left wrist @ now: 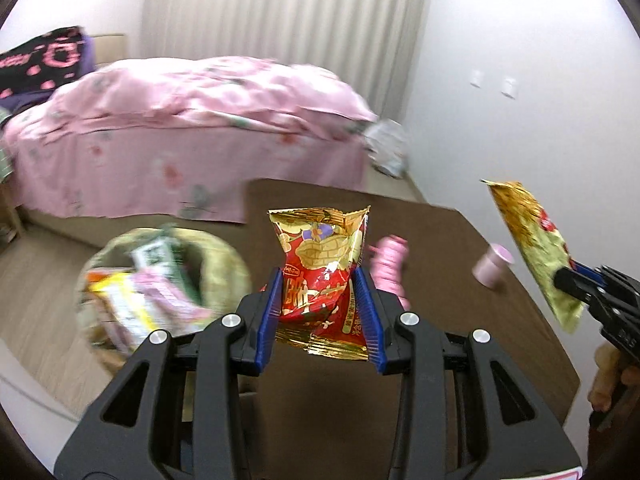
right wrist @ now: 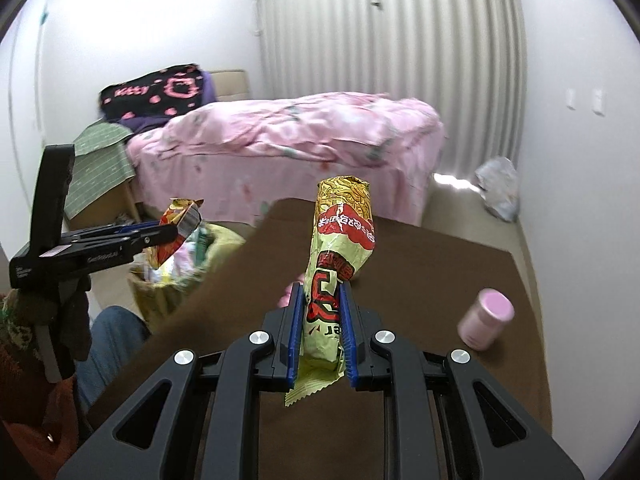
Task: Collect trash
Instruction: 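Carry the chip bag and snack stick over the trash bag and open both tools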
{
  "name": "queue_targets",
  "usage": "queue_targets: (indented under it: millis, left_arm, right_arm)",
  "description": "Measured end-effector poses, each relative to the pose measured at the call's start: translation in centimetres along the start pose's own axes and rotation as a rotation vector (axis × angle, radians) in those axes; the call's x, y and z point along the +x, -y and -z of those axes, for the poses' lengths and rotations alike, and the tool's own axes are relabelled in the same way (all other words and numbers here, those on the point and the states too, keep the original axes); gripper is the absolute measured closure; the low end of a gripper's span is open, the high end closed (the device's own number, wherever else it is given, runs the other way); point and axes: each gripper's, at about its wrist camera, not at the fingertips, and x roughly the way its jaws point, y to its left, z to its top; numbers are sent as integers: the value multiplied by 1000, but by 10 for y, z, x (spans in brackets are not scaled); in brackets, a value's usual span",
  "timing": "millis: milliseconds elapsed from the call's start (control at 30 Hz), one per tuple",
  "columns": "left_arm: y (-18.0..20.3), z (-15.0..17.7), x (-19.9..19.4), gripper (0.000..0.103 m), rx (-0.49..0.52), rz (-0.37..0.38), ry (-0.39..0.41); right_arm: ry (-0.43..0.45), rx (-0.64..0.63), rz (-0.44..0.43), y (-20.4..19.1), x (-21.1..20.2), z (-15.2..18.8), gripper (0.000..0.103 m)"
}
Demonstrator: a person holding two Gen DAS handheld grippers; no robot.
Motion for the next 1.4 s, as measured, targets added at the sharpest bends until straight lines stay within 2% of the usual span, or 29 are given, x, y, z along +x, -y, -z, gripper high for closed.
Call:
queue_targets:
  millis: [233,600,700,933,1067,1200,1400]
  left_arm:
    - [-57,-3,-9,68,-100,-69,20]
    - [-100,10,3,68,-156,-107,1]
    - [-118,11,4,68,-197,-155,19]
    - [-169,22,12,68,-374,-289,29]
    - [-177,30,35,68,-392,-301,-5]
    - [-187,36,70,68,-406,-289,-72]
    - [-198,45,101,68,-433,-271,-126]
  right_arm:
    - [-17,-83,-89,-48,29,-28,85]
    - [-79,-198,-214,-103,94,-47,85]
    - [-107,-208,-256,-113,118,-52,85]
    - [-196,-219,-361,-139,187,-60,85]
    - [-272,-192,-436,-150,233,-62,85]
    - [-415,-159,-501,-162,298,-59,85]
    - [-597,-244,-484,-189,371,-46,85]
